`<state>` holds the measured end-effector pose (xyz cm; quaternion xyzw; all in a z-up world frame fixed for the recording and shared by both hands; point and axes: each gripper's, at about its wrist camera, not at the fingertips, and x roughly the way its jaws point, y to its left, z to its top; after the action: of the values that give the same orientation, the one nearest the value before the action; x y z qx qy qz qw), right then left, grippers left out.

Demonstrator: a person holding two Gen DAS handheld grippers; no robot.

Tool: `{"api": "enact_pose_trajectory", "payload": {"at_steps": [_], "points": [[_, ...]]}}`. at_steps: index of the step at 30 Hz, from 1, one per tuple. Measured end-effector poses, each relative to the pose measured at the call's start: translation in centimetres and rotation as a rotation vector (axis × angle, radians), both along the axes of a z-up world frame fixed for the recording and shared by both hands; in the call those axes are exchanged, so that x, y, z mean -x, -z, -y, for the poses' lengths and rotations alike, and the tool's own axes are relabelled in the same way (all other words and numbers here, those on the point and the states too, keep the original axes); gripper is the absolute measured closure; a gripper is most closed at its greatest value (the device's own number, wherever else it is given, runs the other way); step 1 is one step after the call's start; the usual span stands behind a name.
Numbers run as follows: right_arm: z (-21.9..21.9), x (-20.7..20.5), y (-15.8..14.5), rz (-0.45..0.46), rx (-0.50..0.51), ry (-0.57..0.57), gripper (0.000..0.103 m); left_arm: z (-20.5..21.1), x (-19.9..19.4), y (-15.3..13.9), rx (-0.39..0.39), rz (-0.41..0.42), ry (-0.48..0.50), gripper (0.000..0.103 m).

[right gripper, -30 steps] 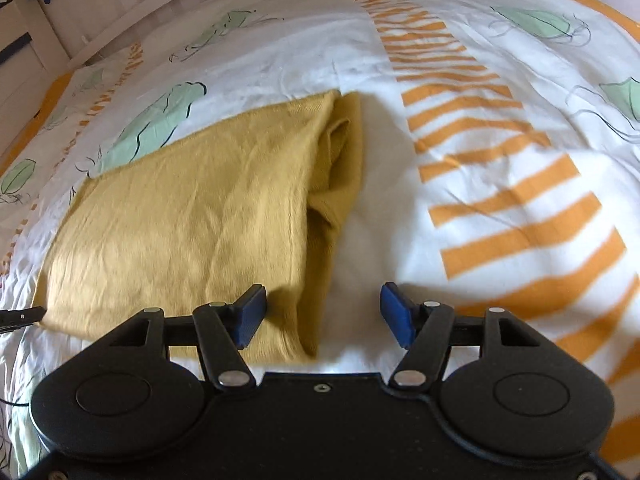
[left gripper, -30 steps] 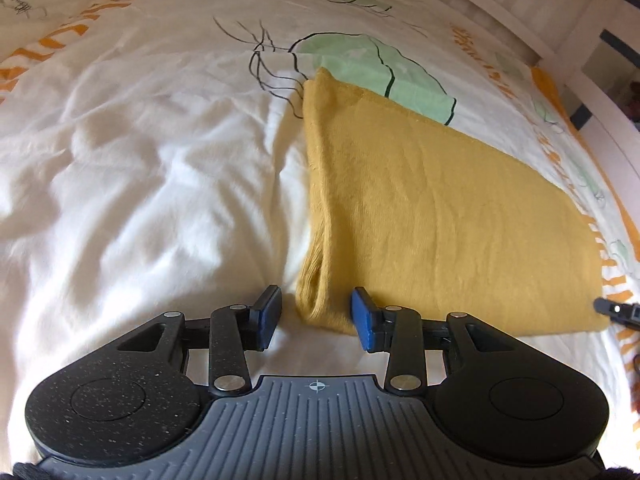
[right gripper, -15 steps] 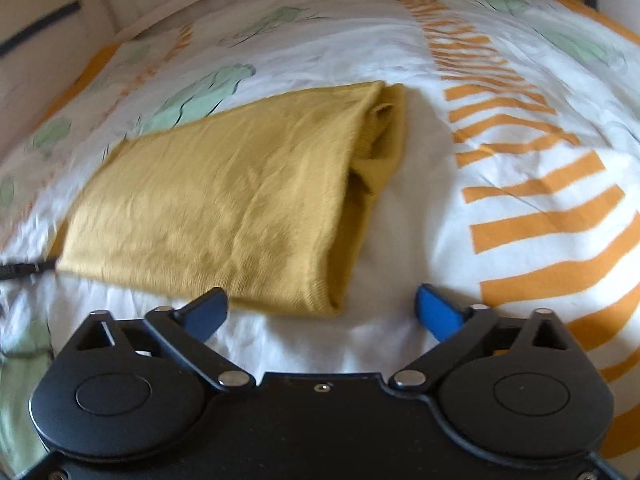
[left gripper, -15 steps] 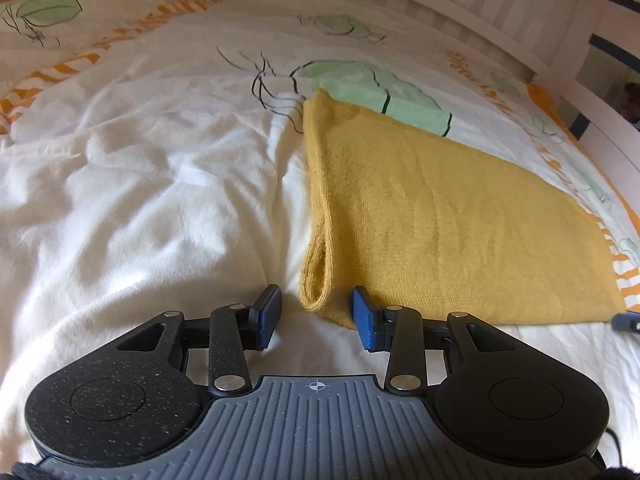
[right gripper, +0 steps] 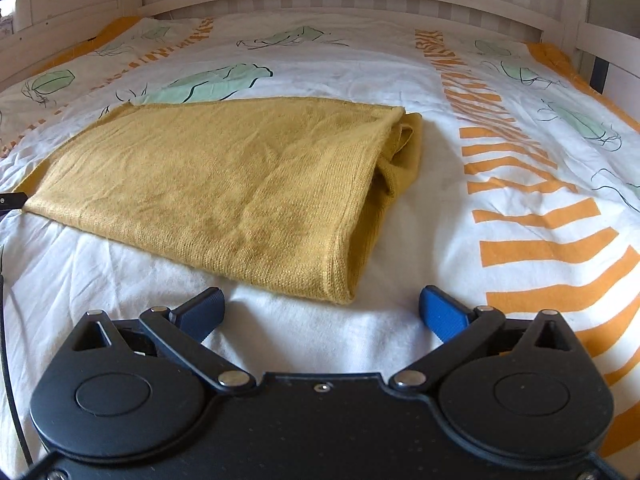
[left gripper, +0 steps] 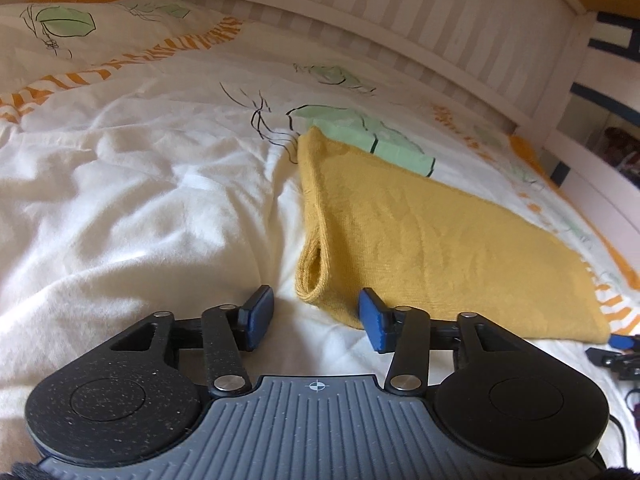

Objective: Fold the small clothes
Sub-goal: 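Withdraw both tools from the folded sweater, fingers open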

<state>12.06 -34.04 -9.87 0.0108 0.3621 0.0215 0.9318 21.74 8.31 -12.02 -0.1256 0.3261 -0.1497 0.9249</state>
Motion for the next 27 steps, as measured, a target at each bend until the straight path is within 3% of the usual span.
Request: {"api": "enact_pose_trajectory", "payload": {"at_steps": [5, 11, 13, 20, 23, 27], "points": [[0.1, 0.0, 0.1, 0.008, -0.006, 0.000, 0.000, 0.1, 0.2, 0.0, 0.031, 0.015, 0.041, 0.038], [0.2, 0.1, 0.2, 0.015, -0.009, 0.000, 0.000, 1.2, 0.4, -0.1, -0.009, 0.020, 0.072, 0.023], [0.3, 0.1, 0.3, 0.018, -0.012, 0.000, 0.000, 1.6, 0.5, -0.1, -0.017, 0.023, 0.094, 0.011], [0.5, 0.1, 0.4, 0.026, -0.019, -0.002, 0.000, 3.8, 0.6, -0.5, -0.137, 0.001, 0.133, 0.004], [0.5, 0.1, 0.4, 0.027, -0.022, -0.003, 0.000, 4.0, 1.0, -1.1, -0.107, -0.025, 0.083, 0.005], [0.5, 0.1, 0.4, 0.028, -0.022, -0.003, 0.000, 4.5, 1.8, -2.8, 0.008, -0.055, 0.043, 0.006]]}}
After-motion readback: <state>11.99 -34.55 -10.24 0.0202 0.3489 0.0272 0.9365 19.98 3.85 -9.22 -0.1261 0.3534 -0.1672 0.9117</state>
